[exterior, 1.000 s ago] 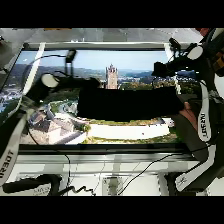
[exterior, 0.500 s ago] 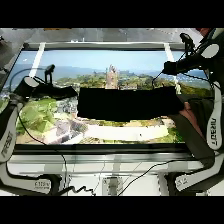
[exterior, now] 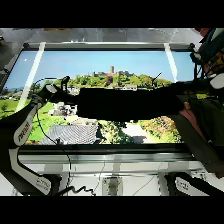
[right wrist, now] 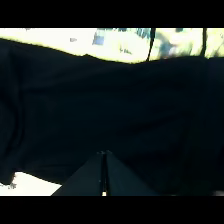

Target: Fold the clothes and pants, and hang the long-sleeved shirts on hangers.

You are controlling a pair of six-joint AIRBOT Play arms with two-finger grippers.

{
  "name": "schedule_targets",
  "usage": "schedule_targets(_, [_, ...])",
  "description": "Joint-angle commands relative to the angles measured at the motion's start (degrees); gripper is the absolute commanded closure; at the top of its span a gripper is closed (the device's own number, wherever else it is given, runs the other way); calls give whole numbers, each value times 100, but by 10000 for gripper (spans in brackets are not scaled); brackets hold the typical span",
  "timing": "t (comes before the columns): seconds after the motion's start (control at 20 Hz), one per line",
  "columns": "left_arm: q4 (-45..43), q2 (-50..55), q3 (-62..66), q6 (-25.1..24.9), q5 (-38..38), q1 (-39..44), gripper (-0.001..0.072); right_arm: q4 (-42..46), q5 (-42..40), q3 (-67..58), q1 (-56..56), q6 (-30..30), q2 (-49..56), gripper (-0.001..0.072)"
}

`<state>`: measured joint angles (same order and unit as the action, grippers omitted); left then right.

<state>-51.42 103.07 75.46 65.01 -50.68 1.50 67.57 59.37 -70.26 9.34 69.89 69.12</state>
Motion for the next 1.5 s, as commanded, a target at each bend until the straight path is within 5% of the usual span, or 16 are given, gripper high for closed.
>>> schedule_targets(0.0, [-39, 72, 2, 17, 332, 387, 600, -350, -490, 909, 20, -7, -227, 692])
schedule_targets(0.05, [-39, 48, 37, 17, 319, 448, 695, -496, -573, 997, 20, -4, -192, 692])
schedule_targets(0.4, [-535, -1429, 739, 20, -793, 409, 696, -2229, -1438, 1086, -17, -4, -181, 692])
schedule_targets(0.55, [-540, -2529, 927, 192, -984, 455, 696, -2343, -1556, 1086, -492, 11, -173, 693])
schedule_targets(0.85, [-514, -4081, 931, 1137, -1217, 501, 697, -2400, -2894, 984, -2653, 1185, 590, 693])
schedule_targets(1.25, [-470, -4299, 922, 1471, -1495, 525, 696, -2433, -3327, -1377, -4894, 2490, 3029, 693])
schedule_targets(1.45, [-474, -4039, 918, 1471, -1497, 522, 695, -2216, -3154, -1843, -5265, 2511, 3381, 692])
